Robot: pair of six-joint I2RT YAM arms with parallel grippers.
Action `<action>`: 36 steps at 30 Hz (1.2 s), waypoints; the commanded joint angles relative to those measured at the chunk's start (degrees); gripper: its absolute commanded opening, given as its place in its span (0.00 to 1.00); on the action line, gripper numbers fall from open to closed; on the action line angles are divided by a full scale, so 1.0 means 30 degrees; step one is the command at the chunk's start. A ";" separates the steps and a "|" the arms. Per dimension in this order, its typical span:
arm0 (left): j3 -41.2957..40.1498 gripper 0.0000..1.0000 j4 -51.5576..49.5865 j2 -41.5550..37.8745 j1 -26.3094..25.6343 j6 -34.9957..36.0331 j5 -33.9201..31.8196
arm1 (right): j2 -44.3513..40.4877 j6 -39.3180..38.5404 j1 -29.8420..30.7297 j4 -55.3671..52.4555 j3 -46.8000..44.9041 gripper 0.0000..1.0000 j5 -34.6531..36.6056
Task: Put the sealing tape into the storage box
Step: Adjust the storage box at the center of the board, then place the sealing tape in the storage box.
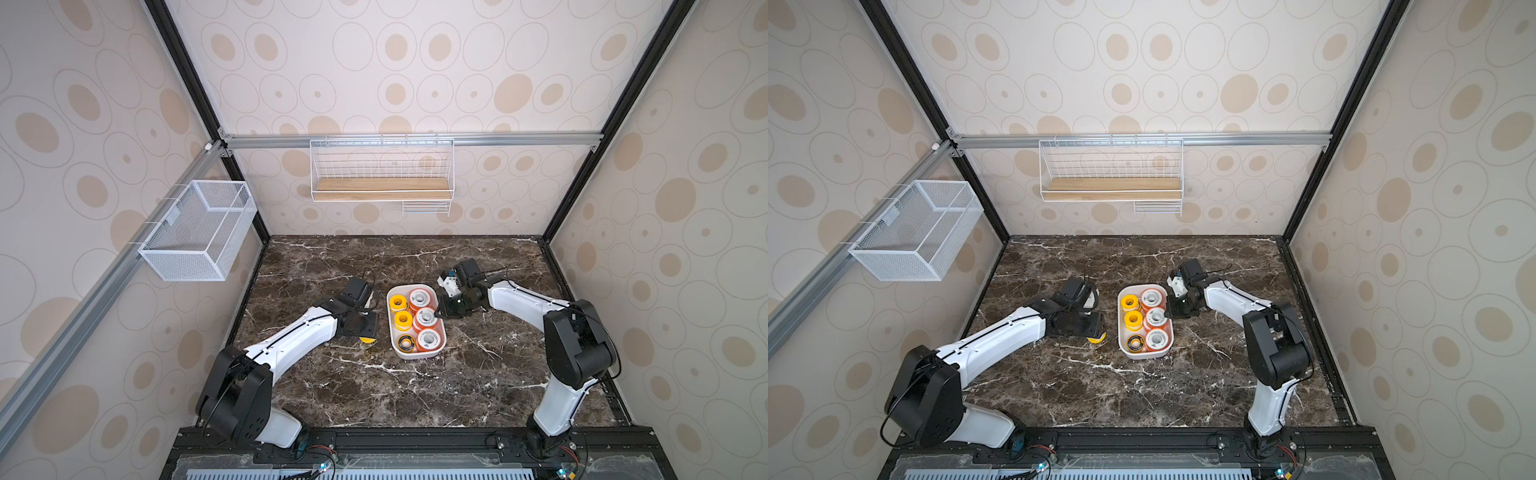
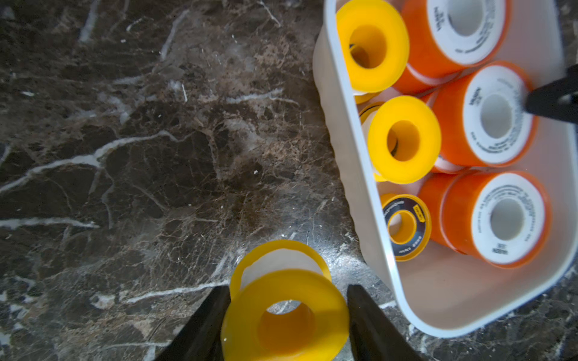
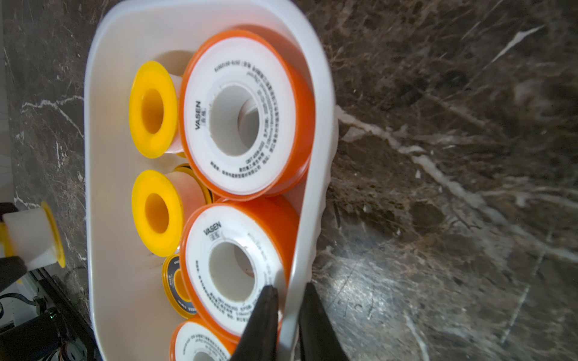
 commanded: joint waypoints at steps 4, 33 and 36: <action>0.1738 0.60 -0.1737 -0.1045 -0.0730 -0.0313 0.0831 | -0.0517 0.0244 -0.0113 -0.0569 -0.0644 0.18 -0.0118; 0.6512 0.60 -0.2956 0.4727 -0.5201 0.1109 -0.0909 | -0.1456 0.0014 -0.0203 -0.0885 -0.0524 0.22 0.0069; 0.6766 0.60 -0.2963 0.5353 -0.5213 0.1267 -0.0677 | -0.1338 -0.0005 -0.0219 -0.0902 -0.0519 0.21 -0.0025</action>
